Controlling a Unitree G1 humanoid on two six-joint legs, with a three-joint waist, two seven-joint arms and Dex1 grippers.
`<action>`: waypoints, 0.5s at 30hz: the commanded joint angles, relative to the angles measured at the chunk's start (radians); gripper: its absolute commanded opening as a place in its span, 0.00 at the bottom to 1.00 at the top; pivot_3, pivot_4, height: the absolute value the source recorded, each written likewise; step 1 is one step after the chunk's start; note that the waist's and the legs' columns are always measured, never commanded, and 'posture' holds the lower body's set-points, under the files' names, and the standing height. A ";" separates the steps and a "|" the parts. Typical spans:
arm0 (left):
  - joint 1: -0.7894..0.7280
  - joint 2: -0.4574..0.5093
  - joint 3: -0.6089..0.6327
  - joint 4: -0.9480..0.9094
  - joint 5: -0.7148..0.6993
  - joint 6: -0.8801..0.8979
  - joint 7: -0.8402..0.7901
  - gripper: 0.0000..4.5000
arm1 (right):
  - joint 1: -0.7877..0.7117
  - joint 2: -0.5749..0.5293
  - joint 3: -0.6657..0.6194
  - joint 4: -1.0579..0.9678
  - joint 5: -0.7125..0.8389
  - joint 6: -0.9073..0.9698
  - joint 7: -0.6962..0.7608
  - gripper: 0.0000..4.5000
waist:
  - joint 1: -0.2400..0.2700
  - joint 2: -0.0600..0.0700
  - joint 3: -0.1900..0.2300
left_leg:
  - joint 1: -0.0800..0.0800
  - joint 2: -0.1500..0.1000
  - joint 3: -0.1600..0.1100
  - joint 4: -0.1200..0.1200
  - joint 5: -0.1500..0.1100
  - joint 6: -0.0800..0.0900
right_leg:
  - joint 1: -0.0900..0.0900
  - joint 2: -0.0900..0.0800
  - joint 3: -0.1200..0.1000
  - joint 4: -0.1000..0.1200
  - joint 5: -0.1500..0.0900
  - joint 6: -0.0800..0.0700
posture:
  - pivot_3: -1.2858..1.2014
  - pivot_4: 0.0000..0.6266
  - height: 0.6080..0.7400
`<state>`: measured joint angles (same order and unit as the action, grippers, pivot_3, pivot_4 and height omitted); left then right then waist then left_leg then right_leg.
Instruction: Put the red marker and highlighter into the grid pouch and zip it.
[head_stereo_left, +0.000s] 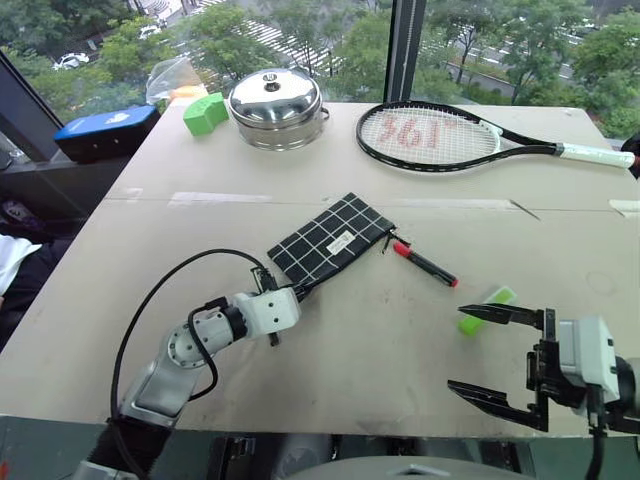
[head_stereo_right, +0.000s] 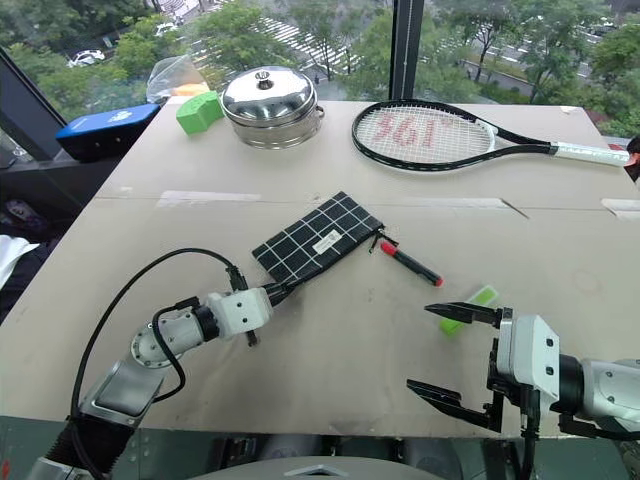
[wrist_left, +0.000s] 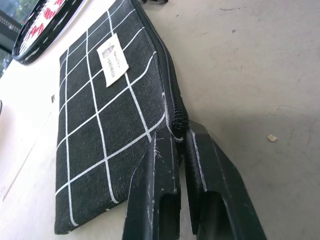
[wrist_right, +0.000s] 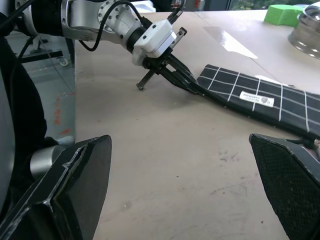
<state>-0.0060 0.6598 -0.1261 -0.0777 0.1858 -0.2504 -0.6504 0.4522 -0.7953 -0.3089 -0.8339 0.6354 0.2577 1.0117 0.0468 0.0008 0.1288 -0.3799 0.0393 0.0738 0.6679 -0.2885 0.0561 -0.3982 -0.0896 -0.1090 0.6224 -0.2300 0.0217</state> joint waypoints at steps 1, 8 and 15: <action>-0.006 -0.025 0.010 0.081 0.033 0.017 0.066 0.32 | -0.004 0.005 0.004 -0.028 0.004 -0.009 -0.012 1.00 | -0.002 -0.001 0.001 | 0.000 0.000 0.000 0.000 0.000 0.000 | 0.000 0.000 0.000 0.000 0.000 0.000 | 0.52 0.24 1.00; -0.006 -0.150 0.020 0.032 -0.034 0.110 0.134 0.99 | 0.012 0.003 -0.011 -0.036 0.009 -0.010 -0.019 1.00 | 0.002 -0.004 0.001 | 0.000 0.000 -0.001 0.001 0.000 -0.001 | 0.001 -0.001 0.000 0.000 0.000 0.000 | 0.52 0.24 1.00; -0.040 -0.205 0.011 0.015 -0.082 0.227 0.114 0.99 | 0.001 0.000 -0.002 -0.035 0.005 -0.006 -0.030 1.00 | 0.008 -0.005 0.001 | -0.001 -0.001 -0.001 0.001 0.000 0.000 | 0.001 -0.001 -0.001 0.000 0.000 0.000 | 0.52 0.24 1.00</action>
<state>-0.0475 0.4616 -0.0893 -0.0684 0.1177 -0.0678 -0.5192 0.4581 -0.7926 -0.2941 -0.8409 0.6340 0.2577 0.9900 0.0549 -0.0046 0.1302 -0.3807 0.0385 0.0729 0.6690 -0.2884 0.0562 -0.3975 -0.0906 -0.1098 0.6223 -0.2298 0.0219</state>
